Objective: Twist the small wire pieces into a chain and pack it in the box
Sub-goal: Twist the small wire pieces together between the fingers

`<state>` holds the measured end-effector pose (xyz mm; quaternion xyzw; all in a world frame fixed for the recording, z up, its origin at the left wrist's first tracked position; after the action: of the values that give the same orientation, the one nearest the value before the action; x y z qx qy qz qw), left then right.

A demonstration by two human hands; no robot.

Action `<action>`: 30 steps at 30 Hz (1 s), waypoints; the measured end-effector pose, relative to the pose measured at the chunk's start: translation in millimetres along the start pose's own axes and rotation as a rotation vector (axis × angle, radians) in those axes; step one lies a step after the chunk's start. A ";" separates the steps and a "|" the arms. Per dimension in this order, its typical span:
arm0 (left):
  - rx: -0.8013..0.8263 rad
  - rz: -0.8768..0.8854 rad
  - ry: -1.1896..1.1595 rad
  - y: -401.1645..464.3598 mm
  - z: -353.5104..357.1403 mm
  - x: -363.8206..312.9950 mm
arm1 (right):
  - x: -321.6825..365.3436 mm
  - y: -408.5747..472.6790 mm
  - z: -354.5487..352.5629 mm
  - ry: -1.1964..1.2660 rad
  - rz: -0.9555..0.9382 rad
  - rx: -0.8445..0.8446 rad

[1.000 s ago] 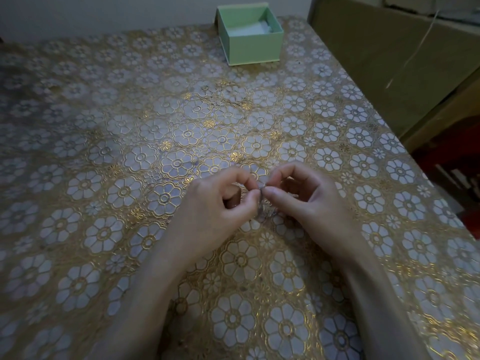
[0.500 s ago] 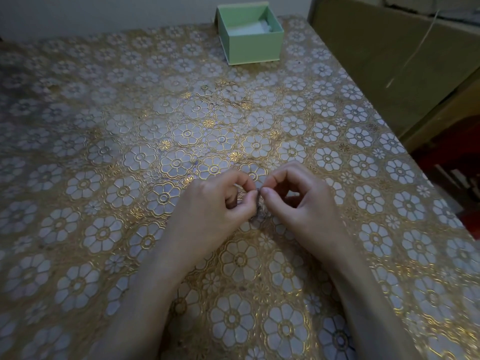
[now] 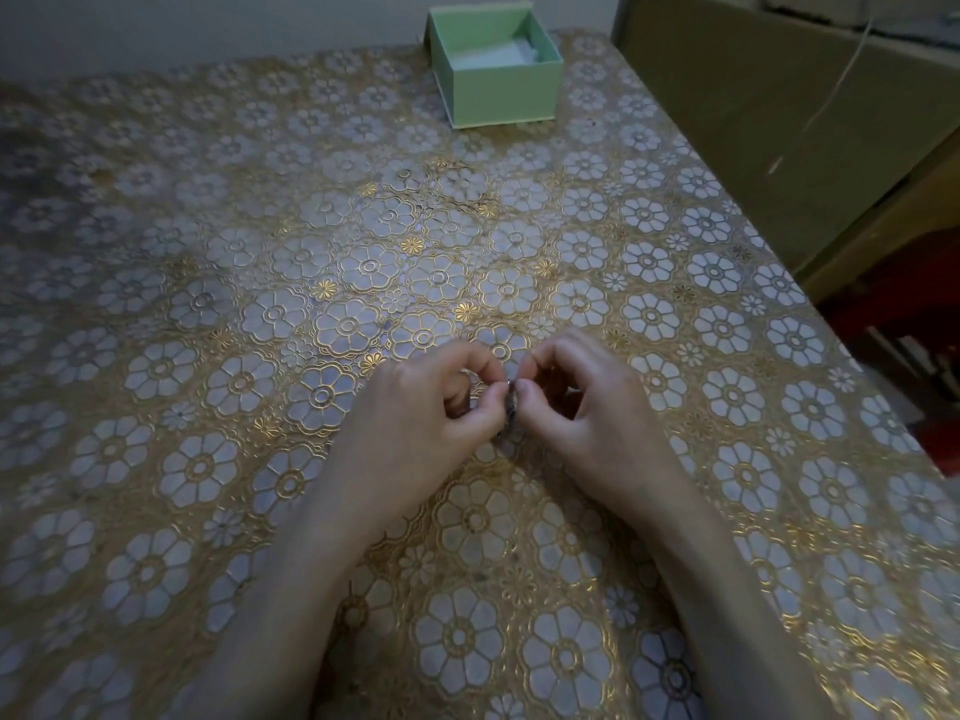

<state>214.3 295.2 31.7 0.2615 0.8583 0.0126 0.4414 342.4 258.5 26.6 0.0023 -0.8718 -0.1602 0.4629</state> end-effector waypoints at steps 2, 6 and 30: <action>0.009 0.005 0.029 -0.2 0.8 0.5 | 0.3 0.0 0.1 0.000 -0.006 -0.001; 0.014 0.010 0.076 -0.1 -0.8 2.3 | -1.1 -0.4 -0.1 0.105 0.045 0.009; 0.054 -0.067 -0.080 0.4 -0.2 -3.4 | -0.4 -2.1 -1.5 0.473 0.226 0.074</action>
<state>215.9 294.0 34.6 0.2450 0.8481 -0.0359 0.4684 343.5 256.2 26.4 -0.0408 -0.7394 -0.0707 0.6683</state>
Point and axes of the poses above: each hand's wrist, its own y-axis towards the middle knuckle, its own z-axis out of the palm, x = y × z, the point moved 6 cm from there along y, towards the middle knuckle, and after that the axes turned 3 degrees about -x, right-handed, at the moved point
